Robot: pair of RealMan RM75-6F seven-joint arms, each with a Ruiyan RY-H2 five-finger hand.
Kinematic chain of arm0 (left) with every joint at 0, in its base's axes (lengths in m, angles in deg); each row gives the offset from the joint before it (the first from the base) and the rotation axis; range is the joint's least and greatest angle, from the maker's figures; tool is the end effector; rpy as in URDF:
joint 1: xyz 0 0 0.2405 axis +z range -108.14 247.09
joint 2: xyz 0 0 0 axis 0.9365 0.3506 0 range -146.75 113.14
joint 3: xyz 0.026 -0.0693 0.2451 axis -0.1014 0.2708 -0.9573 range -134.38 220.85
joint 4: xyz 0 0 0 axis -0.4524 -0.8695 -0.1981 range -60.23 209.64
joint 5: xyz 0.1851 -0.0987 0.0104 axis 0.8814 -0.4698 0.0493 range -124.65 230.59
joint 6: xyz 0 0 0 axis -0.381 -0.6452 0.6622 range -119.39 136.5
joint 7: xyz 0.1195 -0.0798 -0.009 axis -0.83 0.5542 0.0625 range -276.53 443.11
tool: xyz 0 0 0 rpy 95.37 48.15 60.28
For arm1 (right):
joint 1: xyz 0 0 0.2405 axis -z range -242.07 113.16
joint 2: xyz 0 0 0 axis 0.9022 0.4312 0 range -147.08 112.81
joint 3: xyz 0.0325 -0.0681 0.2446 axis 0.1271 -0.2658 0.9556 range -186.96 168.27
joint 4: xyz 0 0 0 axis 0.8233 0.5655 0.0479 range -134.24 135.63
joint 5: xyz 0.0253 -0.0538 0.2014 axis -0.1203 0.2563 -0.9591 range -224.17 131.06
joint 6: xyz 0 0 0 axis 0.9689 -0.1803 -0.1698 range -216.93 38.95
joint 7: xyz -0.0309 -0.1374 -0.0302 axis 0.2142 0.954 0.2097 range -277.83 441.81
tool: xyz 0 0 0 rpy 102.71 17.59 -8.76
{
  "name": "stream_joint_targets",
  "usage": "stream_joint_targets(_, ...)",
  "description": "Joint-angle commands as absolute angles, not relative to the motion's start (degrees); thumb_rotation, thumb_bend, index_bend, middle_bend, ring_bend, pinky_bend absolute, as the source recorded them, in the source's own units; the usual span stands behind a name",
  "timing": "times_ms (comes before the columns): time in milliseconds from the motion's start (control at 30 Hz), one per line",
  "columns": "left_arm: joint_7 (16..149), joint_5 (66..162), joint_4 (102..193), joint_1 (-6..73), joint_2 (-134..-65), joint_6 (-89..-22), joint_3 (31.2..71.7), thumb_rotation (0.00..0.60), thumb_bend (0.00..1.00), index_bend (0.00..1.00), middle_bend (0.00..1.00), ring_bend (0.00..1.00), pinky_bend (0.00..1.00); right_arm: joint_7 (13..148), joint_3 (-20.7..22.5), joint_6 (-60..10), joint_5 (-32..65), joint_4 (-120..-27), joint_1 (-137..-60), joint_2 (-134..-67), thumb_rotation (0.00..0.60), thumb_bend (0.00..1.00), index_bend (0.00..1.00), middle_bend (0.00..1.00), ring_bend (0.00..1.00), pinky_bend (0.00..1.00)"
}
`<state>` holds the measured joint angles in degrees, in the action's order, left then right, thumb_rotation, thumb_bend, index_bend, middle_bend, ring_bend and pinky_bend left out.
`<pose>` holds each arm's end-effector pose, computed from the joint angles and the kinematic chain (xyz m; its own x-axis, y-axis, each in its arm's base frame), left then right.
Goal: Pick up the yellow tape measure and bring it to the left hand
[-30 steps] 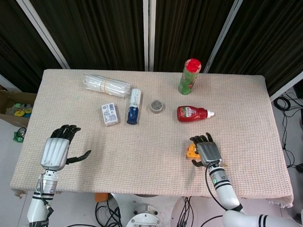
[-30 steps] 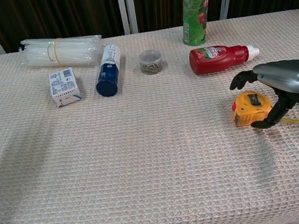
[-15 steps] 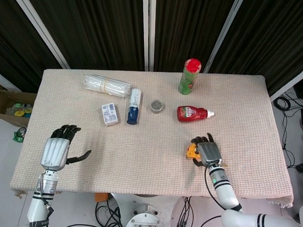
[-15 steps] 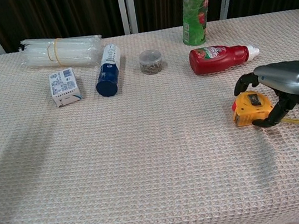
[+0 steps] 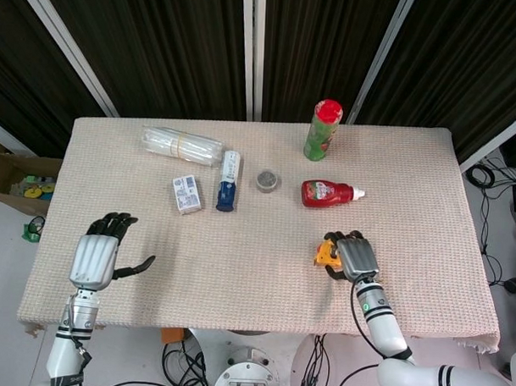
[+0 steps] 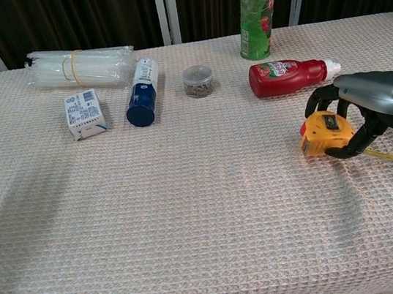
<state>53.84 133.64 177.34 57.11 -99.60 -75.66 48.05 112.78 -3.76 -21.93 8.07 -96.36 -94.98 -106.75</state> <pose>-0.2142 0.2104 0.0595 0.3977 0.0009 0.9175 0.9145 -0.0817 -0.3963 -0.1912 -0.2687 -0.0192 0.3600 -0.3538 0.8633 -0.9328 -0.1219 0.3391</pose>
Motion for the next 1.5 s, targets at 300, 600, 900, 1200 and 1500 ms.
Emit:
stream_joint_targets(300, 51.59, 135.32, 179.57, 55.28, -99.12, -75.77, 50.18, 0.21, 0.13, 0.25, 0.2, 0.15, 0.26, 89.73, 5.5, -19.36, 15.61, -94.95, -94.32, -114.35, 0.6, 0.37, 0.62, 0.48, 0.44, 0.28)
stream_joint_targets(600, 51.96, 137.34, 181.81, 50.94, -100.72, -76.15, 56.19, 0.284, 0.18, 0.27, 0.25, 0.18, 0.27, 74.36, 11.06, -20.29, 18.47, -85.91, -98.61, -130.33, 0.6, 0.43, 0.63, 0.48, 0.44, 0.29)
stream_joint_targets(900, 49.14, 134.64, 184.42, 45.09, -103.7, -73.05, 61.22, 0.482, 0.24, 0.36, 0.34, 0.29, 0.39, 61.06, 14.88, -20.15, 21.72, -79.13, -100.92, -138.58, 0.6, 0.44, 0.63, 0.47, 0.44, 0.29)
stream_joint_targets(1200, 46.83, 133.33, 181.22, 39.82, -108.82, -70.22, 62.12, 0.583, 0.26, 0.47, 0.44, 0.39, 0.48, 59.31, 17.82, -21.19, 21.29, -77.28, -102.98, -141.52, 0.6, 0.45, 0.63, 0.47, 0.44, 0.29)
stream_joint_targets(1500, 46.18, 131.97, 180.46, 37.47, -110.43, -69.12, 61.77, 0.583, 0.26, 0.48, 0.47, 0.41, 0.5, 59.37, 19.61, -22.16, 20.29, -77.18, -104.03, -142.25, 0.6, 0.45, 0.63, 0.47, 0.44, 0.29)
